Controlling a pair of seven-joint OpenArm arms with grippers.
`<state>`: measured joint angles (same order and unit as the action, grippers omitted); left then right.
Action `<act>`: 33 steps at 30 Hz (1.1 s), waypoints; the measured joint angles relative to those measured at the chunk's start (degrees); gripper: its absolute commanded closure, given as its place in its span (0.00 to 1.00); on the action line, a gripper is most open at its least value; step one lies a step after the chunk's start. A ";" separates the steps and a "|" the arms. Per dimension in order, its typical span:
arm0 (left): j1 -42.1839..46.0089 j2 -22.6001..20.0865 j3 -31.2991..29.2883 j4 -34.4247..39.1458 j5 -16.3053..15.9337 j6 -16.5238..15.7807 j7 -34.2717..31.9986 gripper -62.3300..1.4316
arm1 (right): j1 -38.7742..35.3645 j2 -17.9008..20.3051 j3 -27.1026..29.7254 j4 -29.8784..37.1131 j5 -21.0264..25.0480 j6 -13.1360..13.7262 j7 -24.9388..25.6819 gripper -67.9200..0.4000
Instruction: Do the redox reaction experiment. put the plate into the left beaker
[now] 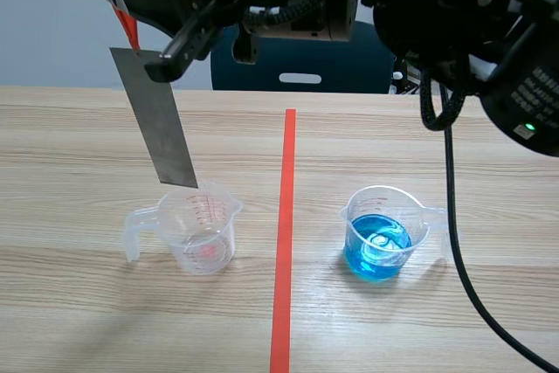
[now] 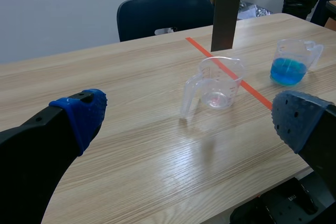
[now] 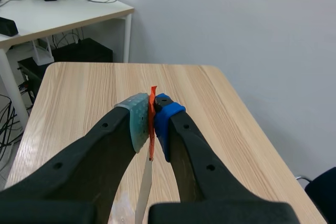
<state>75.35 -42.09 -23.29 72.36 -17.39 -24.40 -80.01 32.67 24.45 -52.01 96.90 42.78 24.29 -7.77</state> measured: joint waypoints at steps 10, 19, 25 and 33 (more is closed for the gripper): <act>0.00 0.00 0.00 0.00 0.00 0.00 0.00 0.00 | 0.00 1.14 -2.95 -0.33 -0.46 -0.04 2.01 0.99; 0.00 0.00 0.00 0.00 0.00 0.00 0.00 0.00 | -0.35 1.11 -3.58 -2.78 -2.34 -0.02 4.35 0.99; 0.00 0.00 0.00 0.00 -0.02 0.00 0.00 0.00 | -0.35 1.11 -3.58 -3.76 -2.56 -0.02 5.44 0.99; 0.00 0.00 0.00 0.00 -0.02 0.00 0.00 0.00 | -0.33 1.11 -5.62 -5.81 -3.45 0.00 7.89 0.99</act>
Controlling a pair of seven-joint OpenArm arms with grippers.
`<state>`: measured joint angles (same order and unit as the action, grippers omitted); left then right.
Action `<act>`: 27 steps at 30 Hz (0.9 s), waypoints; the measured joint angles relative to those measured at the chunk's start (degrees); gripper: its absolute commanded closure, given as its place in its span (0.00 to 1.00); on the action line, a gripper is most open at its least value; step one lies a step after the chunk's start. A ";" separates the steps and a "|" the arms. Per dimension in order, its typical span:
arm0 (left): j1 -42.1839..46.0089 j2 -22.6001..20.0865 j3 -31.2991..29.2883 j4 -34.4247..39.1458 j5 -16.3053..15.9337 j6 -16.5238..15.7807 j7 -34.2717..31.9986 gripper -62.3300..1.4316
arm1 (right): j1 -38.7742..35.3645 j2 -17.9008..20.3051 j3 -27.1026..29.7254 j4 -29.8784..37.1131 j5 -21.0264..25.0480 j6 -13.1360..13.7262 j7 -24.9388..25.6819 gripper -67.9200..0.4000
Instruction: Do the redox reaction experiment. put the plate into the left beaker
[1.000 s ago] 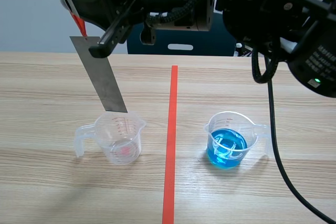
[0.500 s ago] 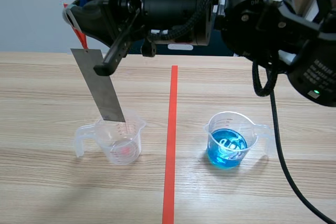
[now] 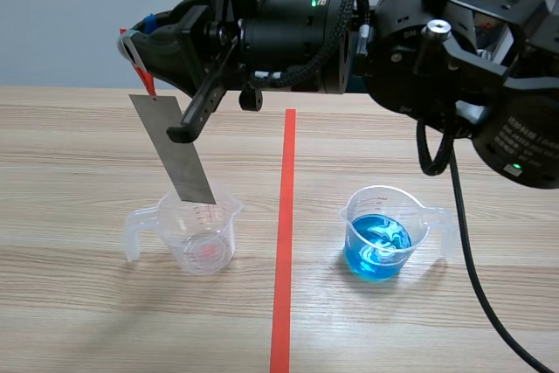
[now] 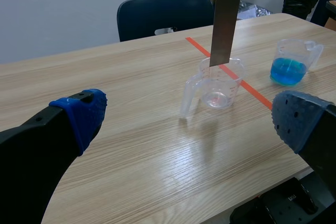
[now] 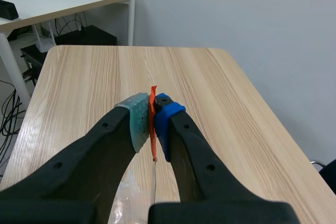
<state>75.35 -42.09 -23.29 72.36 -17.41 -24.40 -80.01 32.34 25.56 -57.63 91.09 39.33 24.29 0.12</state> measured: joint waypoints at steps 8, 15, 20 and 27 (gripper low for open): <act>0.00 0.00 0.00 0.00 0.00 0.00 0.00 0.00 | 0.00 0.00 -2.29 -2.21 -1.42 0.02 3.63 0.99; 0.00 0.00 0.00 0.00 0.00 0.00 0.00 0.00 | 0.00 -0.15 -2.43 -5.03 -4.02 1.18 6.43 0.99; 0.00 0.00 0.00 0.00 0.00 0.00 0.00 0.00 | 0.00 -0.15 -3.56 -6.05 -5.14 1.25 7.61 0.99; 0.00 0.00 0.00 0.00 0.00 0.00 0.00 0.00 | 0.00 -0.15 -5.62 -6.51 -5.97 1.46 10.14 0.99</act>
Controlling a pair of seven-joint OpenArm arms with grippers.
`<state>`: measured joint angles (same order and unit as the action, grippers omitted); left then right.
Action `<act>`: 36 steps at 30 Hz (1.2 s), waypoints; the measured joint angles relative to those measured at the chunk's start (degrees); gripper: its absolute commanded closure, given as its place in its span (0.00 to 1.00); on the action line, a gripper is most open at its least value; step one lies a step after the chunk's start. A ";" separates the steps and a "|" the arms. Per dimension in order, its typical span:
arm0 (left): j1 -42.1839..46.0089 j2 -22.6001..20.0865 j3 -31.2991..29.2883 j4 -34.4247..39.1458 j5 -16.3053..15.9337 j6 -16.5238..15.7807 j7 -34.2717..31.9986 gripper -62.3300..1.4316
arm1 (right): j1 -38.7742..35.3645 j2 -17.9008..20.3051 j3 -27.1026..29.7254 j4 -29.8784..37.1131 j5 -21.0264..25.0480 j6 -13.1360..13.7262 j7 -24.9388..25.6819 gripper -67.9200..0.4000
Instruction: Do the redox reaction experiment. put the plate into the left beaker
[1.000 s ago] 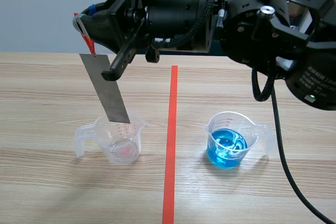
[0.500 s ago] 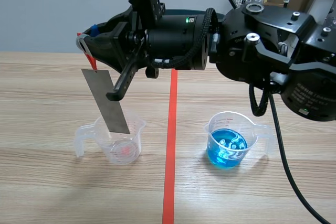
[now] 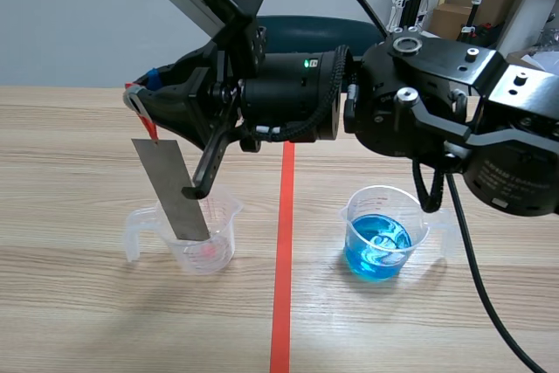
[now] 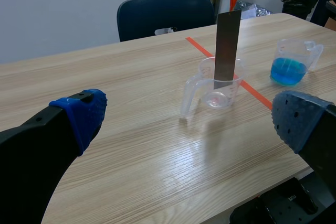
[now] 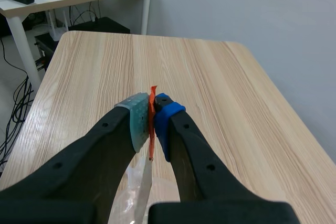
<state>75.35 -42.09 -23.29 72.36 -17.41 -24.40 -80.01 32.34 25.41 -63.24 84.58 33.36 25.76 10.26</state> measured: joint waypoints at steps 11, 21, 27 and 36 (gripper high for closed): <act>0.00 0.00 0.00 0.00 0.00 0.00 0.00 0.00 | 0.02 -0.11 -1.14 -3.54 -3.26 0.68 5.18 0.99; 0.00 0.00 0.00 0.00 0.02 0.00 1.31 0.00 | 0.02 -1.44 -1.92 -8.15 -5.73 2.16 8.44 0.99; 0.00 0.00 0.00 0.00 0.02 0.00 1.31 0.00 | 0.02 -2.05 -1.92 -9.75 -6.62 2.43 10.99 0.99; 0.00 0.00 0.00 0.00 0.00 0.00 1.27 0.00 | 0.17 -2.95 -1.92 -12.35 -7.10 3.41 12.41 0.99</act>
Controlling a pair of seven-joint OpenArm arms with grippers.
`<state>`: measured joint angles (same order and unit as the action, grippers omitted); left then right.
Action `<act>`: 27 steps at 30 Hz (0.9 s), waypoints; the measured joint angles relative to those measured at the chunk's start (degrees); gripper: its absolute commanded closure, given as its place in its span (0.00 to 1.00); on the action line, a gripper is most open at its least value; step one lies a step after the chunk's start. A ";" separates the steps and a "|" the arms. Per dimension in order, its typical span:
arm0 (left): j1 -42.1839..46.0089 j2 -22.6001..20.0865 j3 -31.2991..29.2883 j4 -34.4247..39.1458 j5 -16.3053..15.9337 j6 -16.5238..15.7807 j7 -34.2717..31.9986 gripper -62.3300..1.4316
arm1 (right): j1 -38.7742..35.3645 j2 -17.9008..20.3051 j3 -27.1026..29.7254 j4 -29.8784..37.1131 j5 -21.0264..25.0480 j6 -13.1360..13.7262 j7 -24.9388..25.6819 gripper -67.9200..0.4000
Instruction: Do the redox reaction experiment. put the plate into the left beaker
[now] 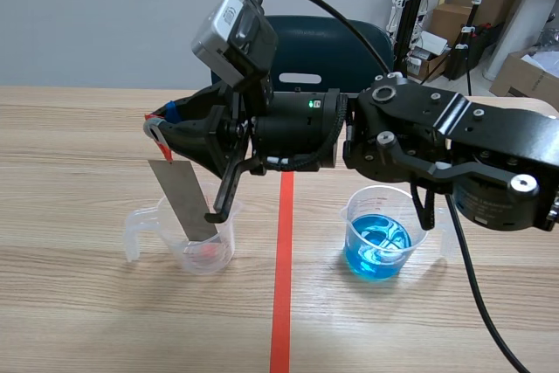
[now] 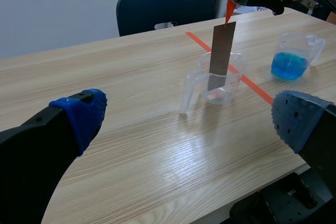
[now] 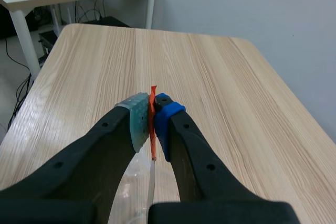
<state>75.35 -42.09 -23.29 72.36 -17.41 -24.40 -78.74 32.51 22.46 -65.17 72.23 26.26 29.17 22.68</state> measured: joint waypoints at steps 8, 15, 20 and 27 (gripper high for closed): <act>0.00 0.00 0.00 0.00 0.00 0.00 -0.37 0.00 | 0.13 -0.76 -0.22 -1.22 -1.40 0.46 0.94 0.99; 0.00 0.00 0.00 0.00 0.00 0.00 -0.35 0.00 | 0.15 -1.51 -0.22 -2.43 -1.86 0.48 1.27 0.99; 0.00 0.00 0.00 0.00 0.00 0.00 -0.35 0.00 | 0.15 -1.84 -0.22 -3.39 -1.86 0.46 1.29 0.99; 0.00 0.00 0.00 0.00 0.00 0.00 -0.35 0.00 | 0.15 -1.84 -0.22 -3.89 -1.88 0.46 1.51 0.99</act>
<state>75.35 -42.09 -23.29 72.36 -17.41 -24.40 -79.09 32.67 20.62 -65.39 68.34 24.38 29.63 24.18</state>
